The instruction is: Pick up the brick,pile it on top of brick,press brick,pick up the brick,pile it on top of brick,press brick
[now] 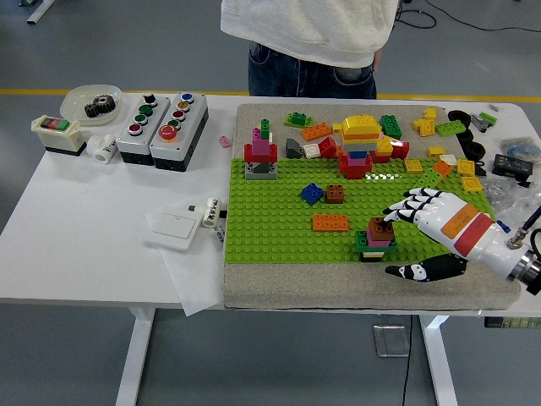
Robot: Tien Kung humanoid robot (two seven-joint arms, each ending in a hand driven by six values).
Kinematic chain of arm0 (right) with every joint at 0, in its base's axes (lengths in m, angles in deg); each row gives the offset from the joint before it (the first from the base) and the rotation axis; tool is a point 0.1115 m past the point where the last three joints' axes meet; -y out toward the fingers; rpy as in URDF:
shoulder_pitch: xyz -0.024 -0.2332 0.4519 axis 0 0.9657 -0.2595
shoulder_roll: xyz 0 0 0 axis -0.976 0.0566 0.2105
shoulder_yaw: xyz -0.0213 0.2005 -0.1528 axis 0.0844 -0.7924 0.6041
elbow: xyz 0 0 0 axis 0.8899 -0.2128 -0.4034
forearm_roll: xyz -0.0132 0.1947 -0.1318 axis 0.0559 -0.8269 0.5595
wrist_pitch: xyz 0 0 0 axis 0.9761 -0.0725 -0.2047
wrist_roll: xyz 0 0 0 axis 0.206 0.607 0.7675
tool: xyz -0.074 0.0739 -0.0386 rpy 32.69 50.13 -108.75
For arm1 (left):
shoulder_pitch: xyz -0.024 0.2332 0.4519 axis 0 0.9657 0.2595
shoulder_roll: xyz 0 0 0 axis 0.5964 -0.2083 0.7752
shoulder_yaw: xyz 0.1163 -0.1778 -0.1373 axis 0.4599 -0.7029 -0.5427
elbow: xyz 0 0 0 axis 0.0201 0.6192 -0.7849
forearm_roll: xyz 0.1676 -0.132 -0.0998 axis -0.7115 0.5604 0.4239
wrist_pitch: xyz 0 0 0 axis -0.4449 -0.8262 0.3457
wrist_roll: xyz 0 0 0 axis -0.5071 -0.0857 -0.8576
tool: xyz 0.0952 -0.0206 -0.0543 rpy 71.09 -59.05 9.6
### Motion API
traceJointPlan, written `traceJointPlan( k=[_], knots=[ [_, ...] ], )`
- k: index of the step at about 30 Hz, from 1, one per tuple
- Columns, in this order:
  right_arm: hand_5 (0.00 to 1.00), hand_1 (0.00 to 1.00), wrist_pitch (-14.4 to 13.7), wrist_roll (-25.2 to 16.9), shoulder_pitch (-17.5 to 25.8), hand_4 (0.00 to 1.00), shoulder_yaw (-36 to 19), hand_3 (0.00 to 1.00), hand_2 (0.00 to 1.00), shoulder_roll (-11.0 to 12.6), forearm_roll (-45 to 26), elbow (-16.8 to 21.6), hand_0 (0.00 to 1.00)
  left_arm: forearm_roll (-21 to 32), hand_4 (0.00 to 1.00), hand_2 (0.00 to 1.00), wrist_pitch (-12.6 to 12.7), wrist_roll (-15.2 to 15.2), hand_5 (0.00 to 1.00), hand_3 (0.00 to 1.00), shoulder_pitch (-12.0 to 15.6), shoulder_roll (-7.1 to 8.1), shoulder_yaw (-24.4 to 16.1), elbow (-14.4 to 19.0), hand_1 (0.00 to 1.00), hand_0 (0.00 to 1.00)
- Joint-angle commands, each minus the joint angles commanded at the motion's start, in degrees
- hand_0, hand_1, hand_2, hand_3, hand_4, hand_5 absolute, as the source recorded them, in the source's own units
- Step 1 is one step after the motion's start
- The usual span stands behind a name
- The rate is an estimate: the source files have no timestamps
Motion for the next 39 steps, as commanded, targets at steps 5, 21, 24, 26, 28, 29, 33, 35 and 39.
traceJointPlan(
  k=[5,21,24,26,28,29,33,35,39],
  knots=[
    [0.757,0.732,0.25,-0.09,-0.08,0.911,-0.19,0.694,0.766,-0.07,-0.14,-0.48,0.824,-0.14,0.744,0.759,0.05,-0.04,0.645,0.645,0.00,0.01,-0.02,0.02,0.704,0.704],
    [0.758,0.731,0.84,-0.13,0.61,0.911,-0.88,0.693,0.766,-0.27,-0.18,-1.11,0.817,-0.35,0.747,0.759,0.13,-0.06,0.644,0.645,-0.12,0.06,0.01,0.06,0.704,0.705],
    [0.759,0.727,0.91,-0.13,0.79,0.911,-0.87,0.692,0.765,-0.27,-0.04,-1.00,0.816,-0.46,0.744,0.758,0.09,-0.05,0.640,0.645,-0.12,0.08,0.00,0.05,0.704,0.704],
    [0.759,0.727,0.91,-0.13,0.84,0.911,-0.83,0.692,0.765,-0.29,0.03,-0.99,0.816,-0.47,0.744,0.758,0.11,-0.05,0.640,0.645,-0.11,0.07,0.00,0.04,0.704,0.704],
    [0.759,0.727,0.91,-0.12,0.87,0.911,-0.82,0.692,0.765,-0.31,0.07,-0.99,0.816,-0.55,0.744,0.758,0.10,-0.07,0.640,0.645,-0.11,0.06,-0.05,0.03,0.704,0.704],
    [0.759,0.727,0.90,-0.11,0.92,0.911,-0.80,0.692,0.765,-0.34,0.11,-1.02,0.816,-0.59,0.744,0.758,0.10,-0.09,0.640,0.645,-0.09,0.04,-0.09,0.03,0.704,0.704],
    [0.758,0.727,0.90,-0.10,1.02,0.911,-0.69,0.692,0.765,-0.44,0.14,-1.23,0.814,-0.78,0.746,0.759,0.08,-0.18,0.642,0.646,-0.02,-0.01,-0.21,0.03,0.704,0.704],
    [0.758,0.727,0.92,-0.08,1.08,0.911,-0.64,0.692,0.765,-0.51,0.17,-1.41,0.814,-0.93,0.746,0.759,0.04,-0.26,0.642,0.646,0.03,-0.03,-0.28,0.04,0.704,0.704],
    [0.760,0.727,0.94,-0.06,1.18,0.911,-0.62,0.691,0.764,-0.53,0.24,-1.48,0.814,-1.10,0.746,0.760,-0.02,-0.35,0.642,0.646,0.09,-0.04,-0.36,0.05,0.704,0.705]
  ],
)
